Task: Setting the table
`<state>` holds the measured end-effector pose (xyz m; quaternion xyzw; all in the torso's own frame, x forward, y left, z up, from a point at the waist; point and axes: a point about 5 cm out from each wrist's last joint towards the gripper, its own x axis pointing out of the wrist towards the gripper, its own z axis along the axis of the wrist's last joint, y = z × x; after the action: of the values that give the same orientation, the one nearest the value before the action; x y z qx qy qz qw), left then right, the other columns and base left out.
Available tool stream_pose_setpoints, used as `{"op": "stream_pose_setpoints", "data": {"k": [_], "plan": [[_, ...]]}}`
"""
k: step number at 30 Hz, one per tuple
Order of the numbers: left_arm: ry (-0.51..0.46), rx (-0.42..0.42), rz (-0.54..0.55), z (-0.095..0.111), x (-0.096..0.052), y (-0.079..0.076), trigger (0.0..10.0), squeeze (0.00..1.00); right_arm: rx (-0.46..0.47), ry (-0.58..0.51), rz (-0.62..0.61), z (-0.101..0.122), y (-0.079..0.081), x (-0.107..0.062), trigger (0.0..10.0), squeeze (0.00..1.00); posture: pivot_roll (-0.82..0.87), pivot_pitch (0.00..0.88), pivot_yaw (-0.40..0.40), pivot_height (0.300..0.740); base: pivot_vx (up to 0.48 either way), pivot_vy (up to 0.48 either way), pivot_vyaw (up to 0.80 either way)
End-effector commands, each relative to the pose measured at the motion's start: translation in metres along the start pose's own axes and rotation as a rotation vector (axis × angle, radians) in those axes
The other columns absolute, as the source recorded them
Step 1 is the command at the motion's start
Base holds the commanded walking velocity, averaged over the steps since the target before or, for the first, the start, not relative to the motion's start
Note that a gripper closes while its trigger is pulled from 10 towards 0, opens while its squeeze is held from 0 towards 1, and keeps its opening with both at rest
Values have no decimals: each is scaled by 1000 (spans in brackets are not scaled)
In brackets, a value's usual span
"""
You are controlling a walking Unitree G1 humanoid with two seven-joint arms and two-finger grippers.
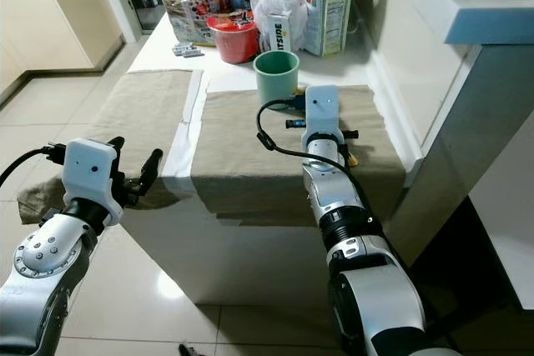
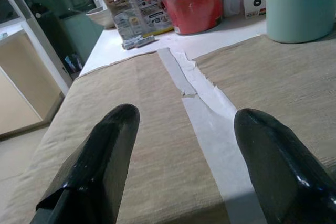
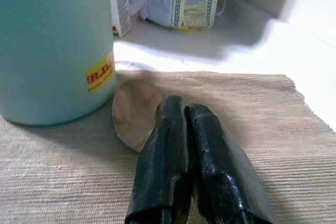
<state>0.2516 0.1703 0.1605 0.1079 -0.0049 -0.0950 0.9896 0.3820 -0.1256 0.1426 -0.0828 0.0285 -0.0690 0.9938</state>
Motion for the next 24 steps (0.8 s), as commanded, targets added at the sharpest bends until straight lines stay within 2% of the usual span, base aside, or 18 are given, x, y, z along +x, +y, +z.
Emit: {"op": "stream_pose_setpoints", "data": {"k": [1,4,7,10,18,19,20,23,24], "plan": [[-3,13,2,1,2,1,10000,0,-30,166,-15,-43,-3,-12,0,0,-45,61,152,740,0,0,0],[-7,14,2,1,3,1,10000,0,-15,63,-19,-27,-1,-10,0,0,-46,54,151,740,0,0,0],[-9,14,2,1,3,1,10000,0,-5,18,-19,-19,-1,-9,0,0,-46,53,150,740,0,0,0],[-12,15,2,1,3,1,10000,0,11,-96,-9,1,1,-9,0,0,-47,48,147,740,0,0,0],[-19,14,-2,1,4,0,10000,0,-14,-216,4,22,4,-10,0,0,-52,41,144,740,0,0,0],[-19,14,-3,1,4,-1,10000,0,-18,-205,19,21,6,-10,4784,0,-53,37,141,740,0,0,0],[-19,14,-3,1,5,-1,10000,0,-21,-198,31,21,7,-10,10000,0,-53,37,141,740,0,0,0],[-21,14,-3,1,5,-2,10000,0,-38,-160,35,16,8,-10,10000,0,-54,33,138,740,0,0,0],[-22,14,-4,1,5,-2,10000,0,-47,-136,54,14,9,-9,10000,1000,-54,33,138,740,0,0,0]]}}
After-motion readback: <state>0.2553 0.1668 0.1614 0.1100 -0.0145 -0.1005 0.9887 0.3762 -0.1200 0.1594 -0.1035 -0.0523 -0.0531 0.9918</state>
